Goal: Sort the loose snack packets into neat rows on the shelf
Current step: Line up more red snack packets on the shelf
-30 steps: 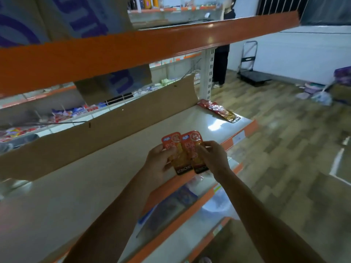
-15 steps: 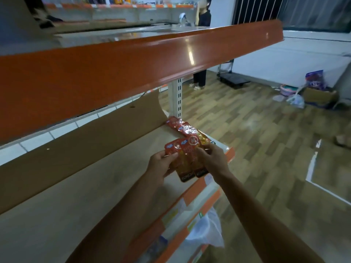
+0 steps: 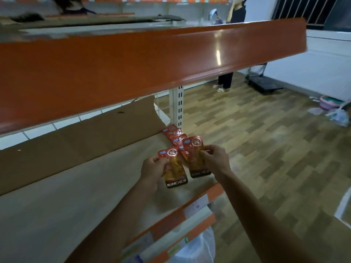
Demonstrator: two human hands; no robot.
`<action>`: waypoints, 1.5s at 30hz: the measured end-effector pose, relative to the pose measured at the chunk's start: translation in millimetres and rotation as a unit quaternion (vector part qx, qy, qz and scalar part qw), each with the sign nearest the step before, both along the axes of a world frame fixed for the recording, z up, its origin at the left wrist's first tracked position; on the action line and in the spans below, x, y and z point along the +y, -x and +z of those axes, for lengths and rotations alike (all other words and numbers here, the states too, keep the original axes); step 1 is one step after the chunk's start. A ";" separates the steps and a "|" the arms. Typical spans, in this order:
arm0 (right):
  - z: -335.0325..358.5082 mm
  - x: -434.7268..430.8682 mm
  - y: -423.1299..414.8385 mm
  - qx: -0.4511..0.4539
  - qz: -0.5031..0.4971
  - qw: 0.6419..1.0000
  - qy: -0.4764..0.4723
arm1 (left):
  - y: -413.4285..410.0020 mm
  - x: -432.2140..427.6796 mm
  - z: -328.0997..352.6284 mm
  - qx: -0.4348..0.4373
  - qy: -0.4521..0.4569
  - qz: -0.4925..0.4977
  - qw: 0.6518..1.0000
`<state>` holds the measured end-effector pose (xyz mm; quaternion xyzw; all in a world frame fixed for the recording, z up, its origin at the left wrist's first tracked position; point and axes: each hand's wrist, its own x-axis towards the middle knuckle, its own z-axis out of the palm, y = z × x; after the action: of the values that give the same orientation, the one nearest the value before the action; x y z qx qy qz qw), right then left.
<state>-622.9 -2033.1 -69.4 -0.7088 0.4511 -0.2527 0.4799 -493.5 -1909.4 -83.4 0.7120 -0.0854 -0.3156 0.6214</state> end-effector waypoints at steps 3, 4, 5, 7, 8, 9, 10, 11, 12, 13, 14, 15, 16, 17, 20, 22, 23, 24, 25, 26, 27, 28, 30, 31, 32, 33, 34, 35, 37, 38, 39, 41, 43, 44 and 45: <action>3.5 -20.0 -1.1 0.039 0.042 0.998 0.029 | 5.9 -12.0 -1.7 -0.019 -0.007 0.043 0.999; 4.1 -24.2 -1.0 0.049 0.055 0.997 0.031 | 8.9 -15.0 -1.6 -0.021 -0.003 0.050 0.999; 2.6 -28.9 -1.2 0.052 0.066 0.996 0.028 | 12.0 -17.5 -2.0 -0.022 -0.002 0.054 0.998; -1.1 -36.4 -0.8 0.053 0.088 0.994 0.026 | 17.5 -21.3 -3.5 -0.025 -0.003 0.065 0.998; -3.2 -39.9 -1.0 0.054 0.099 0.993 0.027 | 20.2 -22.5 -4.5 -0.026 -0.003 0.071 0.997; -6.3 -43.8 -1.4 0.055 0.112 0.992 0.027 | 22.8 -23.8 -6.1 -0.026 -0.003 0.076 0.997; -8.2 -46.7 -1.4 0.057 0.125 0.990 0.025 | 25.7 -24.9 -7.5 -0.028 -0.004 0.081 0.996; -9.6 -49.1 -1.1 0.059 0.138 0.988 0.024 | 28.3 -26.0 -9.1 -0.029 -0.006 0.085 0.996; -11.0 -51.3 -0.8 0.062 0.149 0.987 0.022 | 31.1 -26.7 -10.3 -0.029 -0.010 0.088 0.996; -13.9 -54.1 -0.4 0.064 0.158 0.985 0.020 | 33.5 -27.3 -10.8 -0.027 -0.013 0.092 0.995; -15.1 -55.4 0.5 0.066 0.163 0.984 0.017 | 36.3 -27.9 -10.5 -0.024 -0.012 0.094 0.995; -17.1 -57.4 1.2 0.067 0.167 0.984 0.014 | 38.6 -28.5 -10.4 -0.023 -0.011 0.093 0.995; -17.6 -58.7 2.1 0.068 0.170 0.983 0.010 | 41.8 -29.0 -9.6 -0.025 -0.010 0.090 0.996; -18.4 -60.5 2.6 0.067 0.172 0.983 0.008 | 45.1 -29.3 -8.7 -0.028 -0.014 0.085 0.996; -19.3 -64.8 3.3 0.069 0.184 0.981 0.002 | 55.2 -30.2 -7.2 -0.041 -0.025 0.060 0.997; -19.1 -66.6 2.9 0.066 0.192 0.979 -0.008 | 59.9 -31.7 -8.7 -0.054 -0.035 0.045 0.997; -19.9 -67.6 2.4 0.065 0.193 0.979 -0.010 | 61.6 -32.5 -8.4 -0.065 -0.044 0.042 0.996; -19.8 -67.9 2.6 0.064 0.193 0.979 -0.011 | 63.5 -33.3 -7.8 -0.074 -0.052 0.040 0.995; -20.1 -68.3 2.7 0.062 0.194 0.979 -0.013 | 65.1 -33.9 -7.6 -0.082 -0.058 0.039 0.994; -19.6 -68.5 3.1 0.060 0.194 0.979 -0.016 | 66.1 -34.8 -8.4 -0.085 -0.063 0.036 0.994; -19.6 -68.7 3.4 0.057 0.194 0.979 -0.019 | 67.7 -35.5 -8.5 -0.088 -0.067 0.030 0.993; -19.7 -68.8 4.0 0.054 0.197 0.979 -0.023 | 68.9 -35.9 -9.4 -0.091 -0.072 0.020 0.993; -19.7 -68.4 5.3 0.047 0.202 0.978 -0.028 | 70.5 -36.0 -11.2 -0.104 -0.089 -0.003 0.991; -19.7 -68.1 6.0 0.044 0.203 0.978 -0.027 | 70.6 -36.0 -11.9 -0.114 -0.099 -0.013 0.988; -19.7 -68.0 6.7 0.043 0.203 0.978 -0.025 | 70.4 -35.8 -12.3 -0.123 -0.108 -0.020 0.986; -19.9 -68.2 7.1 0.041 0.202 0.978 -0.023 | 71.0 -35.6 -11.4 -0.128 -0.113 -0.026 0.985; -20.4 -68.2 7.2 0.038 0.201 0.979 -0.023 | 71.2 -35.5 -11.1 -0.132 -0.117 -0.029 0.984; -20.7 -68.1 7.1 0.033 0.199 0.979 -0.021 | 71.5 -35.8 -10.5 -0.137 -0.121 -0.030 0.983; -21.5 -67.9 7.2 0.029 0.192 0.981 -0.010 | 73.1 -37.4 -8.5 -0.143 -0.129 -0.025 0.981; -22.0 -68.0 7.2 0.028 0.189 0.982 -0.004 | 73.9 -38.3 -8.1 -0.144 -0.134 -0.019 0.980; -22.5 -68.3 6.8 0.026 0.188 0.982 0.000 | 74.9 -39.1 -7.4 -0.148 -0.139 -0.015 0.979; -23.8 -69.4 6.2 0.026 0.187 0.982 0.004 | 76.0 -40.2 -7.3 -0.161 -0.155 -0.013 0.975; -24.4 -70.3 5.5 0.027 0.189 0.982 0.010 | 77.7 -41.0 -6.4 -0.168 -0.162 -0.018 0.972; -25.0 -70.6 5.3 0.028 0.190 0.981 0.014 | 78.5 -41.2 -6.0 -0.170 -0.164 -0.020 0.972; -24.6 -70.2 5.6 0.027 0.193 0.981 0.018 | 79.2 -41.9 -5.5 -0.172 -0.165 -0.021 0.971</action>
<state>-628.5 -2103.3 -94.0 -0.7977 0.3140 -0.1445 0.4941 -572.7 -1951.3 -88.9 0.8465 -0.1521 -0.2113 0.4643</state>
